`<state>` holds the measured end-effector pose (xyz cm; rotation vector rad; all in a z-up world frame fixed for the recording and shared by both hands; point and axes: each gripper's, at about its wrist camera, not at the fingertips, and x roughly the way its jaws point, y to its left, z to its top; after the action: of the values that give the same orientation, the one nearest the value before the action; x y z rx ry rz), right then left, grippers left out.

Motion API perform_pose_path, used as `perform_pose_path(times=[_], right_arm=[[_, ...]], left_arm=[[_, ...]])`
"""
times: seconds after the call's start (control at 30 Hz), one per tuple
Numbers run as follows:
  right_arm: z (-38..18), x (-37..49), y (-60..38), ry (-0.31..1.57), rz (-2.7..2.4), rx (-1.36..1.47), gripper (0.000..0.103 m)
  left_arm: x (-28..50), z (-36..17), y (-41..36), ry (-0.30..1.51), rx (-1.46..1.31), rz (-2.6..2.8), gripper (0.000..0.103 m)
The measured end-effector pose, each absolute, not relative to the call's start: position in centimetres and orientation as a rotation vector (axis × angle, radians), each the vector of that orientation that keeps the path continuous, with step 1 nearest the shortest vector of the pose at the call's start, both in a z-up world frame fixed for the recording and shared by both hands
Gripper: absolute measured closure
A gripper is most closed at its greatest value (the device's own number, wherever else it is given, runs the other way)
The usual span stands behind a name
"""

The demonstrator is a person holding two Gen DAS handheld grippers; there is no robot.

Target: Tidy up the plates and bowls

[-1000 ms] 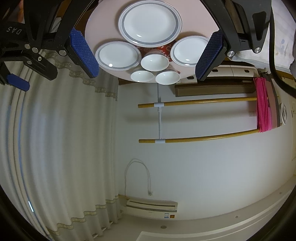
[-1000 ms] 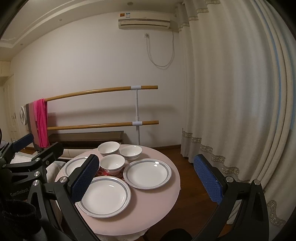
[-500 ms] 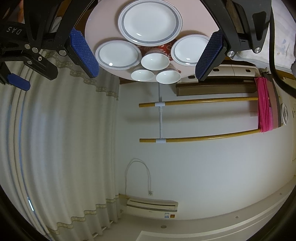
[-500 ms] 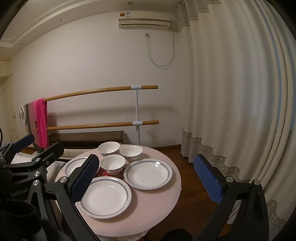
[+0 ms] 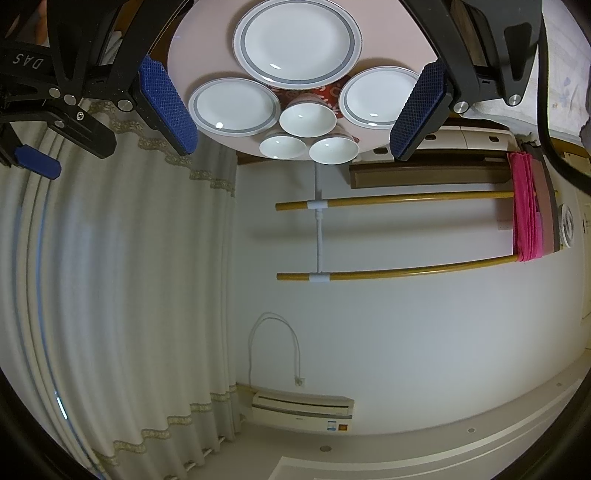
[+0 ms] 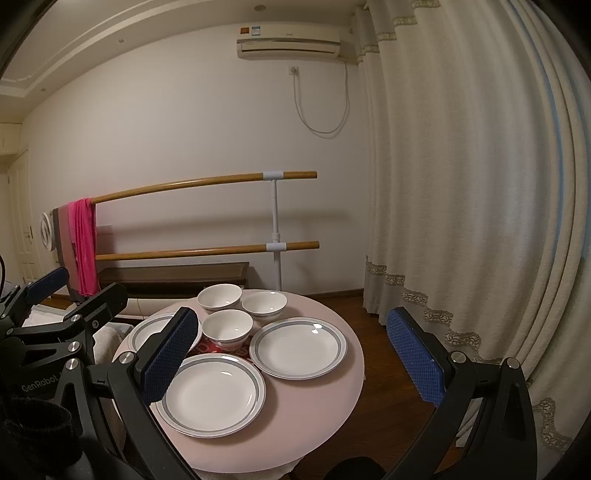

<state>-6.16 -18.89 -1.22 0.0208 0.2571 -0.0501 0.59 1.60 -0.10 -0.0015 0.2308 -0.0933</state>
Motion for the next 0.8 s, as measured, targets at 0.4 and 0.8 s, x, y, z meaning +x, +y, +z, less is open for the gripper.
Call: perform_pose_path(times=[0.4,0.8], right_arm=[[-1.19,-6.16,-18.89,0.257,-0.05,0.021,0.0],[-0.98,-6.07,-18.53,0.26,-0.047,0.02,0.0]], left_arm=[[0.63,-0.18,1.7,0.225,-0.006,-0.091,0.001],[0.82,-0.2,1.79,0.229,-0.005,-0.091,0.001]])
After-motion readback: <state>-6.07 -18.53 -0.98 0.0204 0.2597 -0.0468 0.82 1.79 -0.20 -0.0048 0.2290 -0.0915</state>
